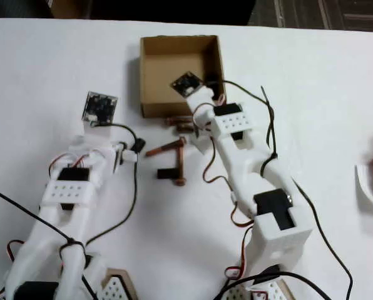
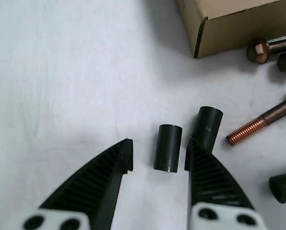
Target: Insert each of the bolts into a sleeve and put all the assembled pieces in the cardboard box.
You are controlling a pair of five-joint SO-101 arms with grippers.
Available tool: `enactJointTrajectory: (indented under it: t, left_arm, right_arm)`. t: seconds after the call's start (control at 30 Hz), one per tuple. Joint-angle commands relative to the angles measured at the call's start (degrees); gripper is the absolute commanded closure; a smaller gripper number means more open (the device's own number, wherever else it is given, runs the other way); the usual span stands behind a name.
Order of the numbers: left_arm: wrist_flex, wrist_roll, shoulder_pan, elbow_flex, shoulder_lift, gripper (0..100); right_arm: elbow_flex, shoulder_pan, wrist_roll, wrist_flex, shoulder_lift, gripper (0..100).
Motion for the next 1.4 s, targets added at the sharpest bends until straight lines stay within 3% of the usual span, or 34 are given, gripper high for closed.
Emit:
enactJointTrajectory:
  t: [0.0, 0.07, 0.23, 0.57, 0.87, 1.37]
  left_arm:
    - [-0.79, -0.35, -0.44, -0.31, -2.11, 80]
    - [-0.79, -0.35, -0.44, -0.31, -2.11, 80]
    - [-0.79, -0.35, -0.44, -0.31, -2.11, 80]
    - [-0.79, -0.35, -0.44, -0.31, -2.11, 80]
    - [-0.79, -0.35, -0.44, -0.31, -2.11, 80]
    - [-0.79, -0.35, -0.44, -0.31, -2.11, 80]
  right_arm:
    - [-0.26, -1.8, 6.42, -2.42, -3.12, 85.8]
    - [-0.26, -2.24, 7.74, -2.42, -3.12, 81.0]
    - [-0.44, -2.24, 10.46, -2.77, -1.89, 85.9]
    - [-8.18, -1.89, 13.01, 1.71, 8.04, 84.4]
    - [-12.48, -2.07, 31.03, 15.78, 13.41, 84.7]
    - [-13.27, -1.54, 26.99, 11.65, 12.53, 84.4]
